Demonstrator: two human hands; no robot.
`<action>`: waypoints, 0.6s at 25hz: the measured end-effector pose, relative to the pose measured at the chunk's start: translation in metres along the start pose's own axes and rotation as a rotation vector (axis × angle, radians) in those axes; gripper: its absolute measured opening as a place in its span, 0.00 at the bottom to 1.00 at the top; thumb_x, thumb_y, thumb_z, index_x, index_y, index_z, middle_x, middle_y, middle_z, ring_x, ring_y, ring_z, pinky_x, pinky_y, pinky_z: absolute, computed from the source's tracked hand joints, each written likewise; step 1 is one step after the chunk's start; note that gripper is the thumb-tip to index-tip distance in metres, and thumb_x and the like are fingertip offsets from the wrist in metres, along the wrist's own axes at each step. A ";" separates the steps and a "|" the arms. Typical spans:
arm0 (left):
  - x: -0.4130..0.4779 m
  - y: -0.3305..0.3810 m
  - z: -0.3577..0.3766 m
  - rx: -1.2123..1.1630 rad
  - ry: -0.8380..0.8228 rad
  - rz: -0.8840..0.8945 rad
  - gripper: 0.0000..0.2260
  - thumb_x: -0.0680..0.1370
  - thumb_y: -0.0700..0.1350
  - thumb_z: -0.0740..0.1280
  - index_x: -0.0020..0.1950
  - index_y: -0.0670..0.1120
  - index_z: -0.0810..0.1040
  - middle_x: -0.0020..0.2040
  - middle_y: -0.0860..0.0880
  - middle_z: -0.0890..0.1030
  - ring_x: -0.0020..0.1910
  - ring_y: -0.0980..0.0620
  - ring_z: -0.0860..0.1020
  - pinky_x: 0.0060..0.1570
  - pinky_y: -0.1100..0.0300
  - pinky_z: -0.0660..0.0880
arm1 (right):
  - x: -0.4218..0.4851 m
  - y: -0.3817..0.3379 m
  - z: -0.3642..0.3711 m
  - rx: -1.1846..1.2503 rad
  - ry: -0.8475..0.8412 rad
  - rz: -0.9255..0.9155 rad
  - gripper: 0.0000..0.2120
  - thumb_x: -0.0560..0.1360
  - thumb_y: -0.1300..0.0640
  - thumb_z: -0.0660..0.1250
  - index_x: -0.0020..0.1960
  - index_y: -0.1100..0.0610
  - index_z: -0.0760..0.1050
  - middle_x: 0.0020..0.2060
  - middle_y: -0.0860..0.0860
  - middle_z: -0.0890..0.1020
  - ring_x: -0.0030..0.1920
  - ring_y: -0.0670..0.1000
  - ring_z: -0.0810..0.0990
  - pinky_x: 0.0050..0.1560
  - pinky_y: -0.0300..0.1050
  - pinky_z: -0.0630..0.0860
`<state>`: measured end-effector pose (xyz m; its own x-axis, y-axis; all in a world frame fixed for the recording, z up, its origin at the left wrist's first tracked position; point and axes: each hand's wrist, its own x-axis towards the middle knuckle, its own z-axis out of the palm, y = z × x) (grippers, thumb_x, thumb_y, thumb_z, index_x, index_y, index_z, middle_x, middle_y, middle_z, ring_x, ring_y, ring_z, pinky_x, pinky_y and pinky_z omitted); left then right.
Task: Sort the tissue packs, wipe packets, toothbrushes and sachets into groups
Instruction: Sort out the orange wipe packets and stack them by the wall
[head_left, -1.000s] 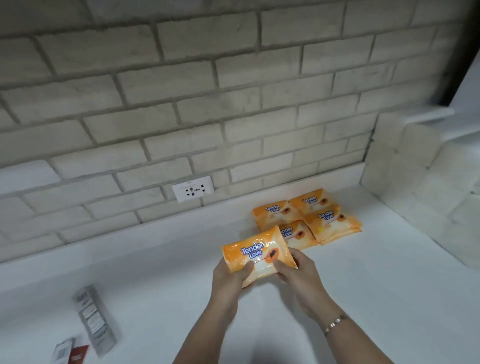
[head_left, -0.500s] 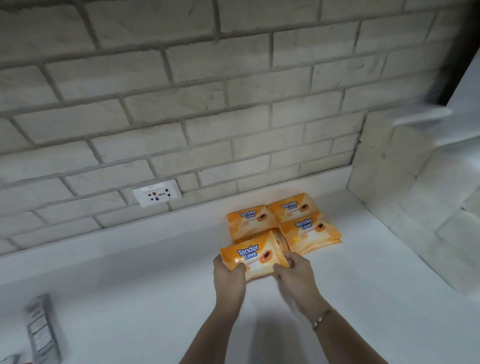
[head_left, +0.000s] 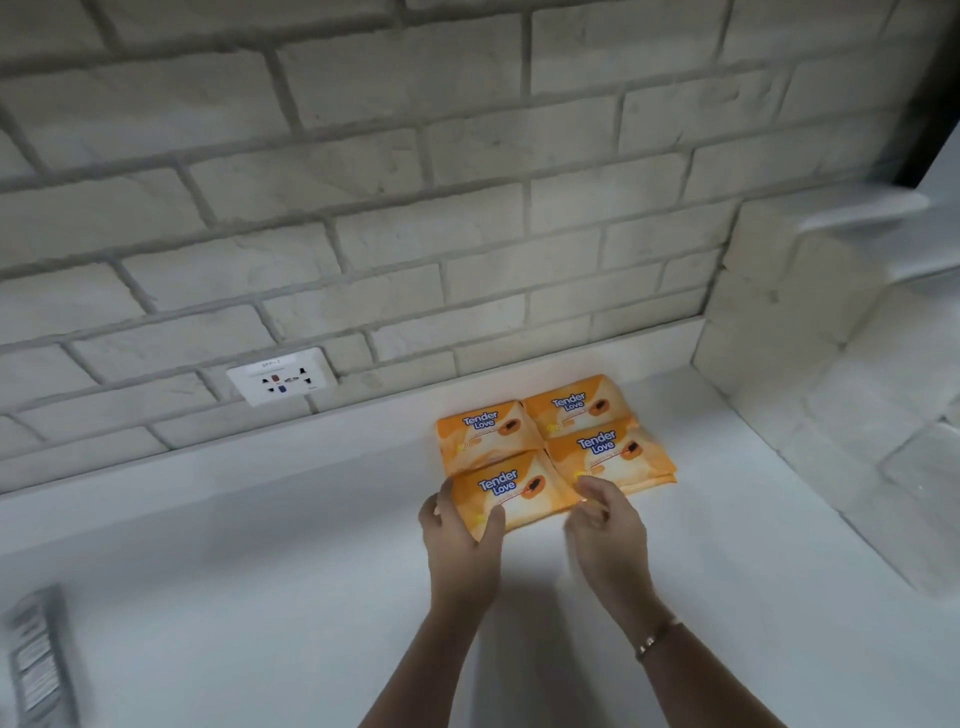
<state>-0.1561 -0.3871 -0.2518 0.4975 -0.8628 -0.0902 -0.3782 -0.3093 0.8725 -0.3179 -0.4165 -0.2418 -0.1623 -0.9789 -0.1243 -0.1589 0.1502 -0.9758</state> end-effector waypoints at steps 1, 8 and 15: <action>-0.003 -0.007 0.005 0.000 -0.024 0.035 0.32 0.77 0.59 0.69 0.78 0.57 0.61 0.75 0.51 0.62 0.65 0.51 0.75 0.63 0.53 0.78 | 0.002 0.008 -0.006 -0.069 0.061 -0.089 0.15 0.80 0.66 0.64 0.63 0.52 0.78 0.58 0.49 0.82 0.60 0.52 0.81 0.61 0.51 0.80; -0.011 -0.028 0.022 0.309 -0.002 0.201 0.31 0.76 0.60 0.72 0.76 0.58 0.65 0.81 0.50 0.54 0.77 0.41 0.65 0.69 0.44 0.74 | 0.031 0.052 -0.025 -0.697 0.170 -0.333 0.24 0.78 0.49 0.61 0.73 0.54 0.72 0.76 0.58 0.69 0.75 0.59 0.67 0.69 0.64 0.71; -0.003 -0.029 0.030 0.346 0.051 0.209 0.27 0.80 0.60 0.67 0.78 0.59 0.66 0.83 0.50 0.53 0.78 0.42 0.65 0.68 0.42 0.74 | 0.041 0.059 -0.017 -0.947 0.137 -0.303 0.26 0.80 0.45 0.62 0.77 0.49 0.67 0.80 0.57 0.63 0.81 0.58 0.58 0.73 0.68 0.65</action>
<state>-0.1703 -0.3873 -0.2914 0.4169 -0.9031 0.1029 -0.7110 -0.2535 0.6559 -0.3503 -0.4457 -0.3013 -0.0874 -0.9787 0.1859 -0.9119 0.0035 -0.4104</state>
